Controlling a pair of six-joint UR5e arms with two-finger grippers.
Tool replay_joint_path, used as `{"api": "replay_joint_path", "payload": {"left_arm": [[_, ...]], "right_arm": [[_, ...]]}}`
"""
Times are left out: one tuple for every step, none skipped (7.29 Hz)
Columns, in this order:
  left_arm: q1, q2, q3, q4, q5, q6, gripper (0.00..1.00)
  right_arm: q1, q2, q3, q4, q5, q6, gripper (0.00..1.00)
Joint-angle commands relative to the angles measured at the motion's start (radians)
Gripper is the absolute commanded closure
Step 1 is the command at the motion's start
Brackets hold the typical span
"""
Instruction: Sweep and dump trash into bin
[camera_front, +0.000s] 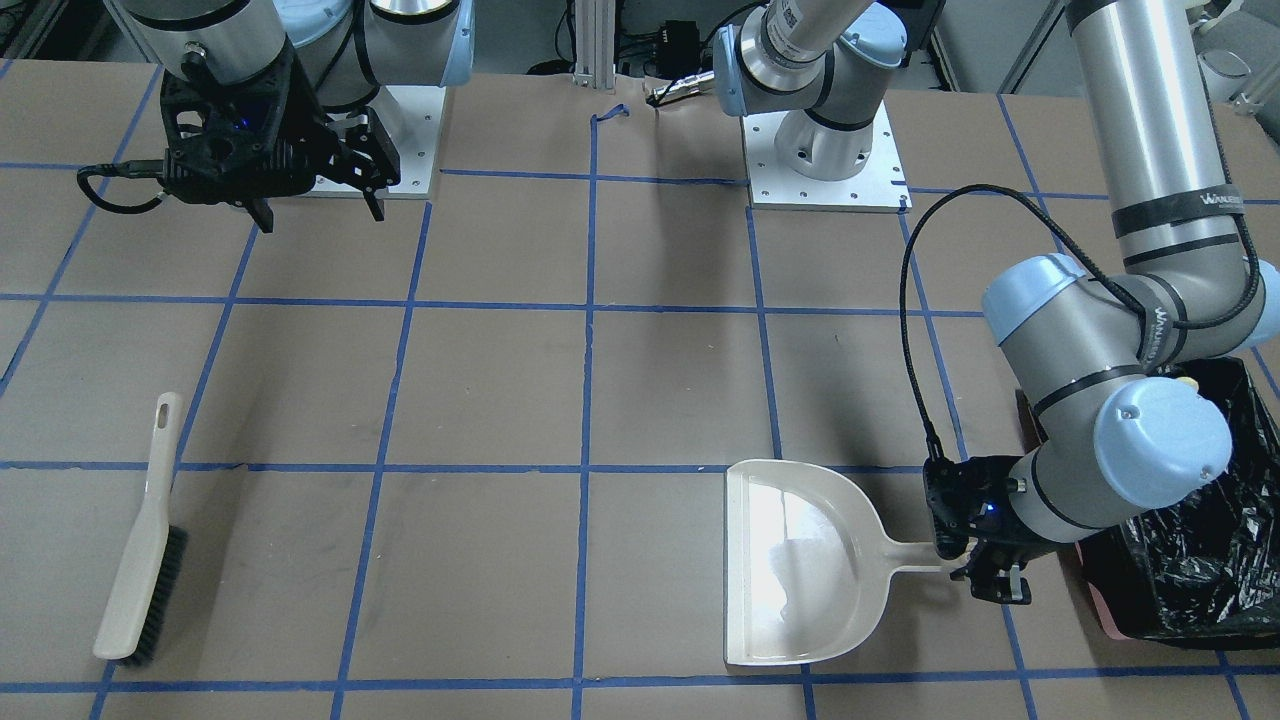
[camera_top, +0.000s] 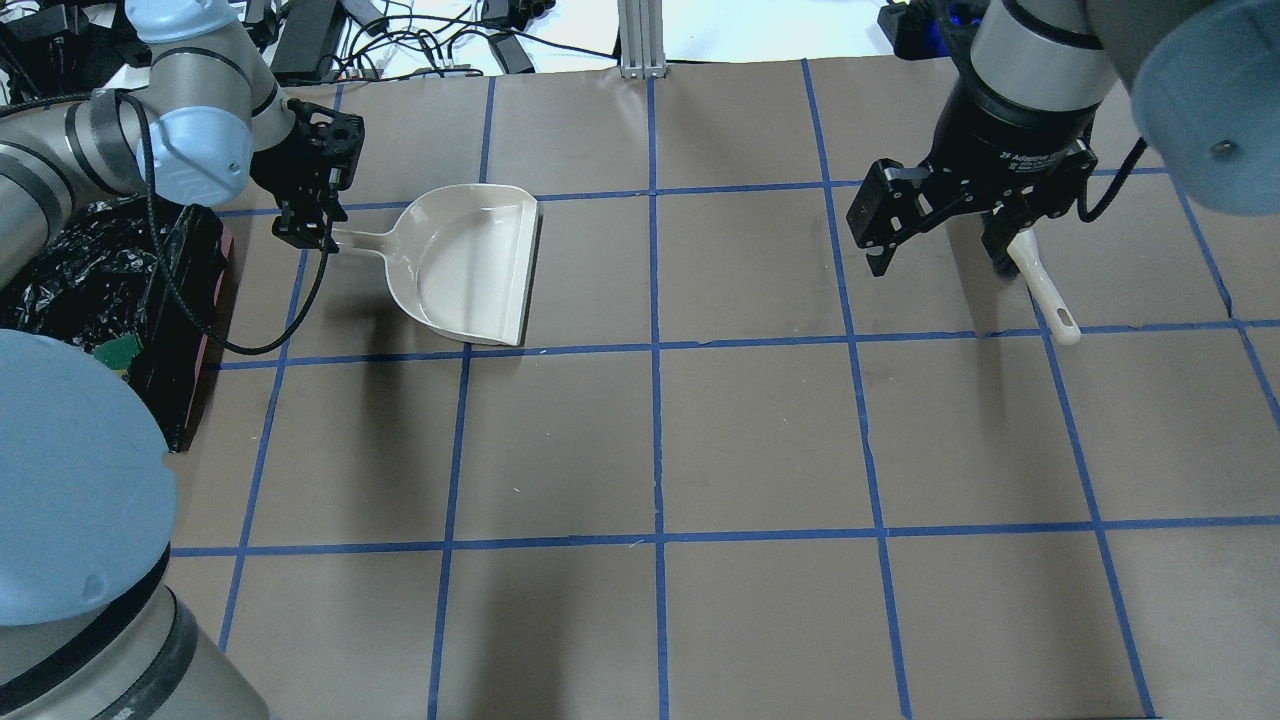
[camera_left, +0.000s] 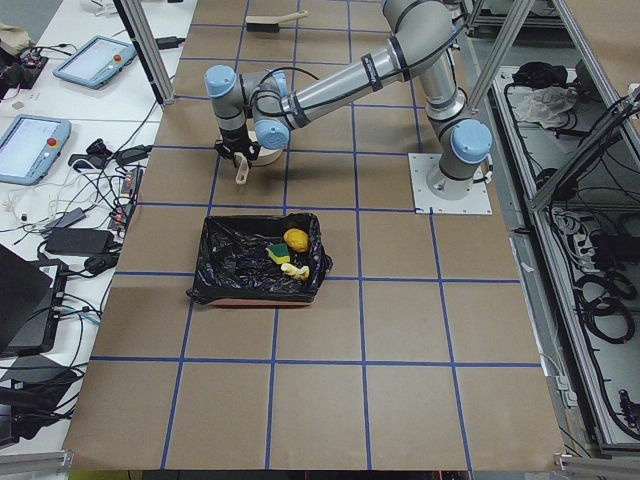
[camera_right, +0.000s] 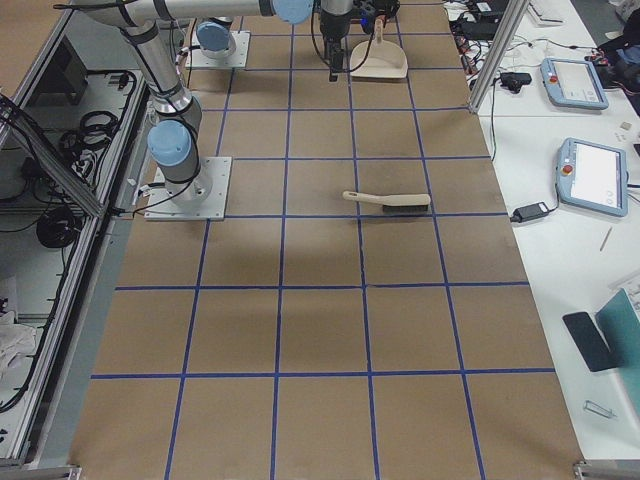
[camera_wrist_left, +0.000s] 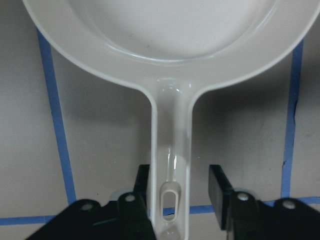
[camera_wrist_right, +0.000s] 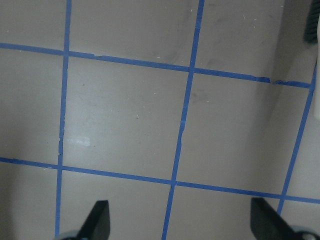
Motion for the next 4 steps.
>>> {"api": "replay_joint_path", "payload": {"left_arm": [[0.001, 0.009, 0.021, 0.005, -0.005, -0.008, 0.27], [-0.001, 0.038, 0.035, -0.006, -0.006, -0.032, 0.27], [-0.001, 0.068, 0.065, -0.050, -0.008, -0.061, 0.27], [-0.004, 0.097, 0.105, -0.099, -0.018, -0.084, 0.28]], "right_arm": [[-0.001, 0.000, 0.001, 0.000, 0.000, 0.003, 0.00], [-0.001, 0.000, 0.001, 0.001, 0.000, 0.003, 0.00], [-0.001, 0.000, 0.001, 0.001, 0.000, 0.003, 0.00], [-0.001, 0.000, 0.001, 0.000, 0.000, 0.003, 0.00]]}}
